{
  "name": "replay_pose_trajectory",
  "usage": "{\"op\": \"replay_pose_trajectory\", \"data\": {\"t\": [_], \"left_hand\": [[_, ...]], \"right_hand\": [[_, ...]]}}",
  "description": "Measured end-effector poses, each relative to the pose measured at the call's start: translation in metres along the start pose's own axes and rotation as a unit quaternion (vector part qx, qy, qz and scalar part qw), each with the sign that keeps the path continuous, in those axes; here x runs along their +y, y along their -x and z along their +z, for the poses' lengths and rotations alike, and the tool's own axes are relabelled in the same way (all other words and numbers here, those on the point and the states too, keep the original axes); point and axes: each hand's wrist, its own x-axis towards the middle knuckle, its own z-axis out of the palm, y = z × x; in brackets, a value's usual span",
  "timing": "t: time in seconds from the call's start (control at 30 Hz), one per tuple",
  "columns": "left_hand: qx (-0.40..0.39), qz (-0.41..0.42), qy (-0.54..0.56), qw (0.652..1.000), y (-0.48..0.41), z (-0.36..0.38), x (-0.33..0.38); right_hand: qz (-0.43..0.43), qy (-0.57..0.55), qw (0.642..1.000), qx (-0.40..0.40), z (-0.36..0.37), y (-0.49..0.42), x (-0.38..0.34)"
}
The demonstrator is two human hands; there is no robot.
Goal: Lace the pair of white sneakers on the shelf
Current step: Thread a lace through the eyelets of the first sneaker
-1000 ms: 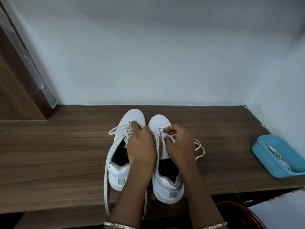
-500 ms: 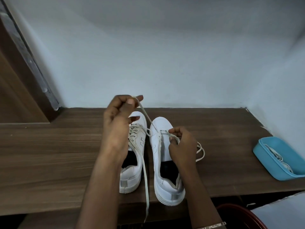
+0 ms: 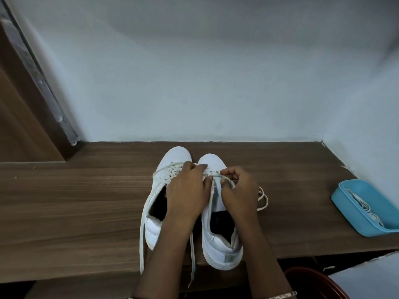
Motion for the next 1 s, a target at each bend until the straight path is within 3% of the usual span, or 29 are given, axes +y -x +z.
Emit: {"op": "replay_pose_trajectory", "data": {"t": [0.1, 0.23, 0.33, 0.43, 0.5, 0.6, 0.7, 0.73, 0.77, 0.8, 0.83, 0.87, 0.93, 0.97, 1.0], "left_hand": [[0.022, -0.014, -0.115, 0.993, 0.000, 0.011, 0.002], [0.058, -0.054, -0.090, 0.993, -0.003, 0.010, 0.004], [0.090, -0.061, -0.010, 0.994, -0.003, 0.009, 0.004], [0.104, -0.071, 0.176, 0.976, -0.009, 0.004, -0.003], [0.106, -0.090, 0.372, 0.918, -0.011, -0.014, 0.002], [0.048, -0.068, 0.596, 0.799, -0.011, -0.045, 0.011], [-0.003, -0.049, 0.770, 0.636, -0.011, -0.058, 0.008], [-0.006, -0.058, 0.797, 0.601, -0.011, -0.058, 0.006], [-0.001, -0.082, 0.800, 0.595, -0.011, -0.058, 0.005], [0.007, -0.114, 0.779, 0.616, -0.012, -0.054, 0.003], [0.016, -0.141, 0.733, 0.666, -0.012, -0.051, 0.002], [0.030, -0.154, 0.651, 0.743, -0.012, -0.045, 0.000], [0.065, -0.105, 0.391, 0.912, -0.010, -0.032, -0.007], [0.058, -0.055, 0.255, 0.964, -0.008, -0.026, -0.009], [0.041, -0.018, 0.136, 0.990, -0.006, -0.020, -0.009]], "right_hand": [[0.003, -0.004, 1.000, -0.005, -0.001, 0.000, 0.000], [0.005, -0.009, 1.000, -0.005, -0.002, -0.001, 0.001], [0.007, -0.009, 1.000, -0.002, -0.001, -0.001, 0.001], [0.003, -0.009, 1.000, 0.000, -0.002, 0.000, 0.001], [0.005, -0.005, 1.000, 0.000, -0.003, 0.000, 0.001], [0.012, 0.009, 1.000, 0.005, -0.003, 0.001, 0.001], [0.011, 0.003, 1.000, 0.019, 0.000, 0.002, 0.004], [0.011, 0.002, 1.000, 0.022, 0.001, 0.002, 0.004], [0.011, 0.002, 1.000, 0.024, 0.002, 0.001, 0.004], [0.011, 0.001, 1.000, 0.026, 0.002, 0.001, 0.004], [0.010, 0.000, 1.000, 0.027, 0.002, 0.001, 0.004], [0.008, -0.002, 1.000, 0.028, 0.002, 0.001, 0.004], [0.008, -0.003, 1.000, 0.029, 0.003, 0.001, 0.004], [0.009, -0.001, 1.000, 0.028, 0.003, 0.001, 0.004], [0.007, 0.000, 1.000, 0.028, 0.003, 0.001, 0.005]]}}
